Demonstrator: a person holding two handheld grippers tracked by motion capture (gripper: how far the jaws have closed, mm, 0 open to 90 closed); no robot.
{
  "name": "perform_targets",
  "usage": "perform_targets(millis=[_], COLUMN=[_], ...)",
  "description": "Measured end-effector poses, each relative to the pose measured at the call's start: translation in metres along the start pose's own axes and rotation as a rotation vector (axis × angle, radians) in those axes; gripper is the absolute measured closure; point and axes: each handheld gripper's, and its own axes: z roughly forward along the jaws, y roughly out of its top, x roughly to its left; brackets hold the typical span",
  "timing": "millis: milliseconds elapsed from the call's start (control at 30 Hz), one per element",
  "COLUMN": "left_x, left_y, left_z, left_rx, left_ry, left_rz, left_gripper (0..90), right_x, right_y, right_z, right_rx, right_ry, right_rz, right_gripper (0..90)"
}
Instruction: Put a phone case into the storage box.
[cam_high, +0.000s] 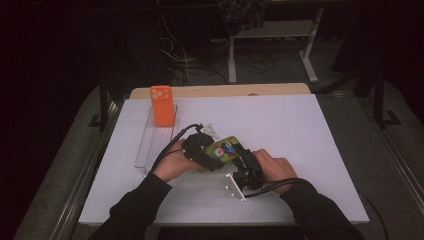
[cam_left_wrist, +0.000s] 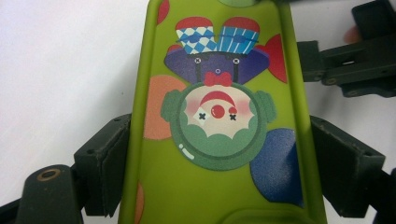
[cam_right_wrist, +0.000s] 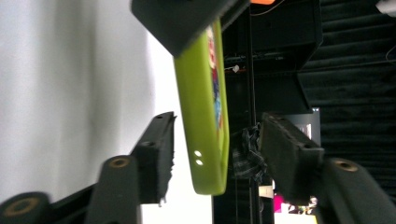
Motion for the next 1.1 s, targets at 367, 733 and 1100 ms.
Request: perform_targets(millis=[367,733,1100], left_x=[-0.0011,-0.0011,0.0046], left_y=[0.0005,0.0001,-0.0041], left_z=[0.0009,0.0022,-0.0066], left_rx=[-0.009,-0.039,-0.067], left_ry=[-0.004,-0.019,0.011], left_rz=[0.0,-0.032,-0.039], left_gripper=[15.6,15.5,4.2], right_x=[0.0016,0.0022,0.0006], right_y=[0.0021,0.0041,0.0031], right_z=[0.0015,0.0019,0.0021], right_rx=[0.005,0.012,0.028], right_ry=[0.023,0.05,0.017], right_rz=[-0.036,-0.061,-0.057], right_gripper=[61.6,73.6,75.8])
